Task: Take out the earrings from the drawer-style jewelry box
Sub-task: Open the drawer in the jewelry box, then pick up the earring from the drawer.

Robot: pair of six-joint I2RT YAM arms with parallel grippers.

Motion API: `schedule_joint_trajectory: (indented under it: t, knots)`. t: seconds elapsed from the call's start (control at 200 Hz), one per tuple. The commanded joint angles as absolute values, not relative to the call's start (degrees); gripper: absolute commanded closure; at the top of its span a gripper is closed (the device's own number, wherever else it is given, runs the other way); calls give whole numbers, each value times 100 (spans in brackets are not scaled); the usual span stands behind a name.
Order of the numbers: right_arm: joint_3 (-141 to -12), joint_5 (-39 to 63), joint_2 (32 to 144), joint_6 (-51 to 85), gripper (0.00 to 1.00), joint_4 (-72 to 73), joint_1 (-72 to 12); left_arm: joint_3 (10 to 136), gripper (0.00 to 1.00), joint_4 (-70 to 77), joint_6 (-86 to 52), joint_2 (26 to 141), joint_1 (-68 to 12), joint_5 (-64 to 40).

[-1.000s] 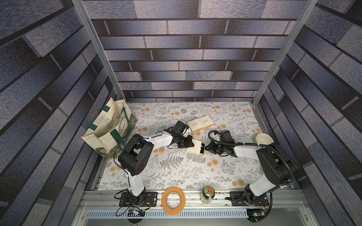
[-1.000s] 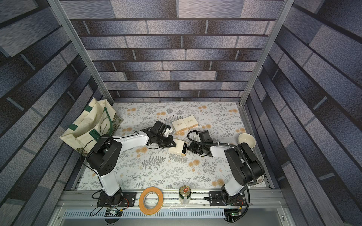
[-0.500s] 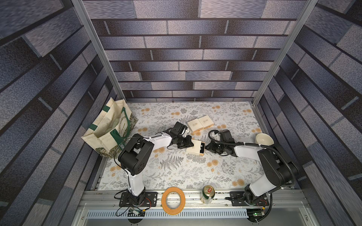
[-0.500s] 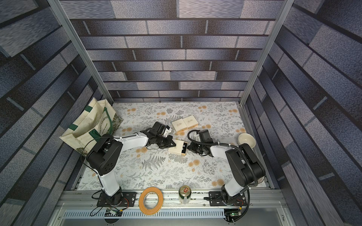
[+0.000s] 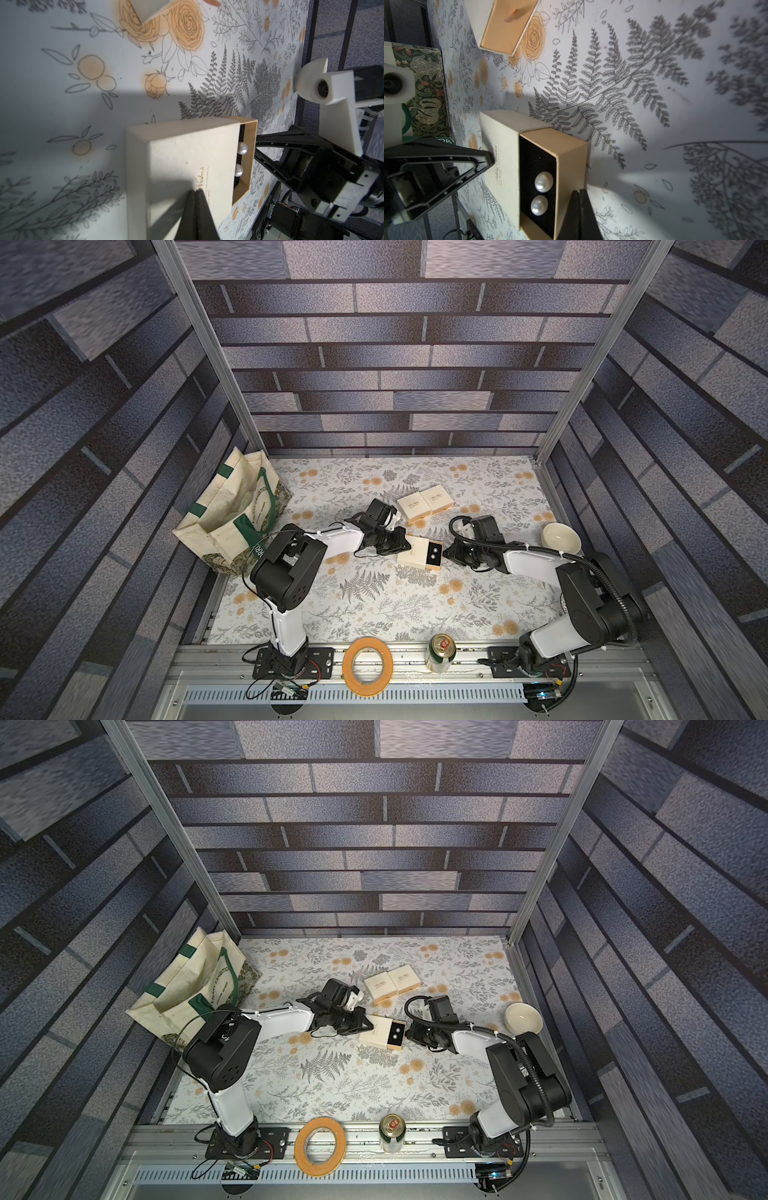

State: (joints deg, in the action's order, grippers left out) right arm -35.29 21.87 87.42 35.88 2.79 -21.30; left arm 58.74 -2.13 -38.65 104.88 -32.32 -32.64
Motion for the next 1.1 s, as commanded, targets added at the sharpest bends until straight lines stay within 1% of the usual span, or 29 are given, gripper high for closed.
schedule_joint_trajectory:
  t: [0.0, 0.04, 0.065, 0.14, 0.235, 0.341, 0.461, 0.531, 0.676, 0.932, 1.097]
  knots:
    - [-3451, 2122, 8655, 3412, 100, 0, -2056, 5658, 100, -855, -3898, 10855, -3154, -2626]
    - [-3497, 2176, 8650, 3376, 100, -7, -2057, 5677, 100, -853, -3889, 10863, -3162, -2631]
    - [-3515, 2179, 8631, 3371, 98, -15, -2057, 5693, 100, -867, -3890, 10874, -3168, -2628]
    - [-3606, 2137, 8502, 3312, 90, -93, -2057, 5745, 100, -883, -3881, 10874, -3195, -2630]
    - [-3840, 1915, 8279, 3130, 77, -510, -2082, 5781, 100, -911, -3872, 10872, -3231, -2619]
    - [-4255, 1706, 8079, 2746, 72, -1112, -2197, 5826, 100, -955, -3837, 10881, -3248, -2621]
    - [-4825, 1315, 8066, 2270, 71, -1932, -2508, 5854, 100, -989, -3808, 10890, -3255, -2637]
    - [-5036, 1199, 8124, 2170, 77, -2221, -2668, 5862, 100, -987, -3820, 10883, -3260, -2637]
    - [-5223, 1073, 8280, 2149, 82, -2402, -2926, 5880, 100, -1028, -3805, 10881, -3282, -2646]
    - [-5531, 734, 8731, 2230, 84, -2774, -3354, 5924, 100, -1097, -3779, 10872, -3287, -2646]
    - [-5595, 667, 8941, 2334, 82, -2760, -3424, 5933, 100, -1109, -3771, 10900, -3294, -2646]
